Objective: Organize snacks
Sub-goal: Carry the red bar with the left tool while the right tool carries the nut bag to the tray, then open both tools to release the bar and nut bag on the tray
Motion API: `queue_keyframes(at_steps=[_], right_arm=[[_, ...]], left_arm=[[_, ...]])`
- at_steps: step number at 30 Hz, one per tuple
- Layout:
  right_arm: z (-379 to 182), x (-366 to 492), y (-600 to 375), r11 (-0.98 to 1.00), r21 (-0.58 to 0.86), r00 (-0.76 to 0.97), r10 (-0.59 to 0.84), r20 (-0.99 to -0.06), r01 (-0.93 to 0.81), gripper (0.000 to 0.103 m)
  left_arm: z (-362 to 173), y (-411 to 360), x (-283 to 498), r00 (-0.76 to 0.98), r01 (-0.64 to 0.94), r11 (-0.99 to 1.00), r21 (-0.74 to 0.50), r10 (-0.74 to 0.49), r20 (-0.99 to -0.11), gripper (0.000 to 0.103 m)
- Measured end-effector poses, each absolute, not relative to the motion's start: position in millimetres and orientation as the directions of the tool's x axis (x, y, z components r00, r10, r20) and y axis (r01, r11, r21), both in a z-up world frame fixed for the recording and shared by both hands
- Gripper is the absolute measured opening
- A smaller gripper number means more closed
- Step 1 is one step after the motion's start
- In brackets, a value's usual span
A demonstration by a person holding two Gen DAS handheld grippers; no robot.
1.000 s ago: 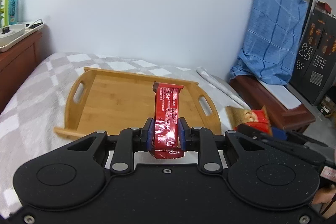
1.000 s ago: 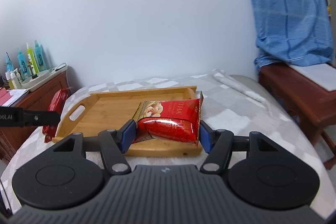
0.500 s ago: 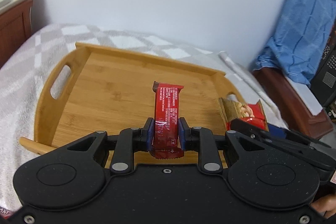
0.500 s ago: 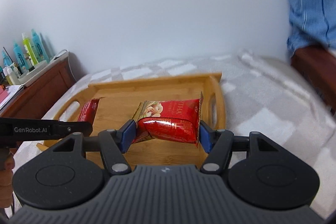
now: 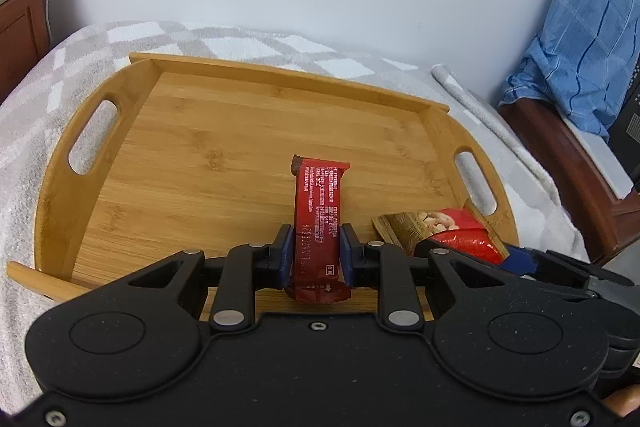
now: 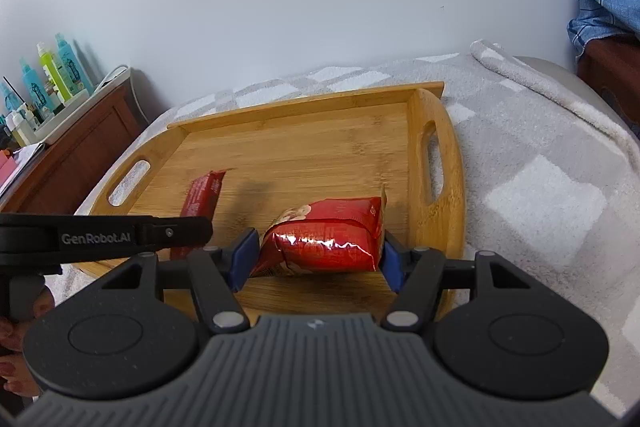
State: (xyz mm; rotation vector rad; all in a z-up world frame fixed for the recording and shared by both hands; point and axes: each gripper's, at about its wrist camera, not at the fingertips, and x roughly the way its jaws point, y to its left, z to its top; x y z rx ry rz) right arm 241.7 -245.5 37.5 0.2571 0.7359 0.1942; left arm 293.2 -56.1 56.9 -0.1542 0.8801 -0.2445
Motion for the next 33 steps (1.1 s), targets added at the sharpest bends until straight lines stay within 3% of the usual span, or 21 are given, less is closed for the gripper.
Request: queue_keyframes(at_steps=[17, 21, 23, 33], right_arm=[[35, 244, -244, 0.947, 0.309, 0.709, 0.277, -0.648, -0.088, 0.066], [35, 245, -244, 0.946, 0.314, 0.706, 0.28, -0.65, -0.086, 0.077], [36, 244, -245, 0.946, 0.312, 0.709, 0.277, -0.649, -0.083, 0.077], [46, 232, -251, 0.943, 0.324, 0.738, 0.269, -0.618, -0.073, 0.095]], left_arm=[[49, -63, 299, 0.601, 0.148, 0.965, -0.217, -0.262, -0.755, 0.023], [49, -63, 299, 0.599, 0.144, 0.965, -0.218, -0.26, -0.757, 0.023], [51, -63, 297, 0.605, 0.147, 0.965, -0.217, -0.261, -0.752, 0.023], [72, -52, 276, 0.647, 0.159, 0.97, -0.184, -0.243, -0.722, 0.05]])
